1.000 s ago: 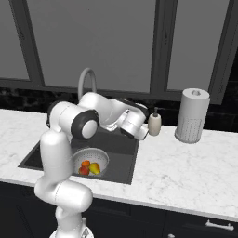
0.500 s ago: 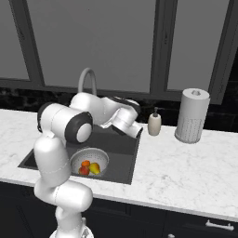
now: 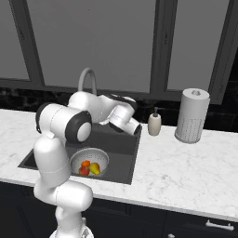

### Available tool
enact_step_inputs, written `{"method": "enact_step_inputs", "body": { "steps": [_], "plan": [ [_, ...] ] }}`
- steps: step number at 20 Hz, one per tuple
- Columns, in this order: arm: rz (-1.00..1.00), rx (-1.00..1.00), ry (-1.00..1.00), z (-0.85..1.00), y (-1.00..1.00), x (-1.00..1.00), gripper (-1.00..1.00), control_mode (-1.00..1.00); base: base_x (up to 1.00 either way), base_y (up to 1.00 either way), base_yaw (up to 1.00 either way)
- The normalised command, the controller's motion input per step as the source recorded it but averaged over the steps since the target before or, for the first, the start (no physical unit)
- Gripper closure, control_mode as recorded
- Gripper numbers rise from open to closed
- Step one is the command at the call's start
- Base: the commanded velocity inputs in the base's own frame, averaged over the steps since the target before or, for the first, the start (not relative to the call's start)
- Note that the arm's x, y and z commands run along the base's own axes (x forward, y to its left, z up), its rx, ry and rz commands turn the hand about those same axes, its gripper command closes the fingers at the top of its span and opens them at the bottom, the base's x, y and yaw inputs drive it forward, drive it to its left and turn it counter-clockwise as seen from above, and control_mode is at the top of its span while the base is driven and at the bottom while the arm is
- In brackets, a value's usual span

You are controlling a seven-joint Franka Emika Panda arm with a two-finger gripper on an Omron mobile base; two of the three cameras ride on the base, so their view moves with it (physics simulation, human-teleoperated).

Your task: Put the colander in the sink, put the pear, tangerine, apple in the colander, and turn on the sink faucet and pour water over the colander.

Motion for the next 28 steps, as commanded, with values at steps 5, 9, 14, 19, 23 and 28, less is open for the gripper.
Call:
{"method": "enact_step_inputs", "body": {
  "steps": [5, 9, 14, 19, 23, 28],
  "plan": [
    [-0.01, 0.00, 0.05, -0.15, 0.00, 0.29, -1.00, -1.00, 0.00, 0.00, 0.00],
    [-0.07, 0.00, 0.01, -0.17, -0.01, 0.37, -1.00, -1.00, 0.00, 0.00, 0.00],
    [-0.09, 0.00, 0.00, -0.16, -0.02, 0.23, -1.00, -1.00, 0.00, 0.00, 0.00],
    [-0.10, -0.01, 0.00, -0.18, 0.00, 0.20, -1.00, -1.00, 0.00, 0.00, 0.00],
    [-0.09, -0.02, 0.00, 0.00, 0.00, 0.24, -1.00, -1.00, 0.00, 0.00, 0.00],
    [-0.09, 0.00, 0.00, 0.00, 0.00, 0.24, -1.00, -1.00, 0.00, 0.00, 0.00]
  ]
}}
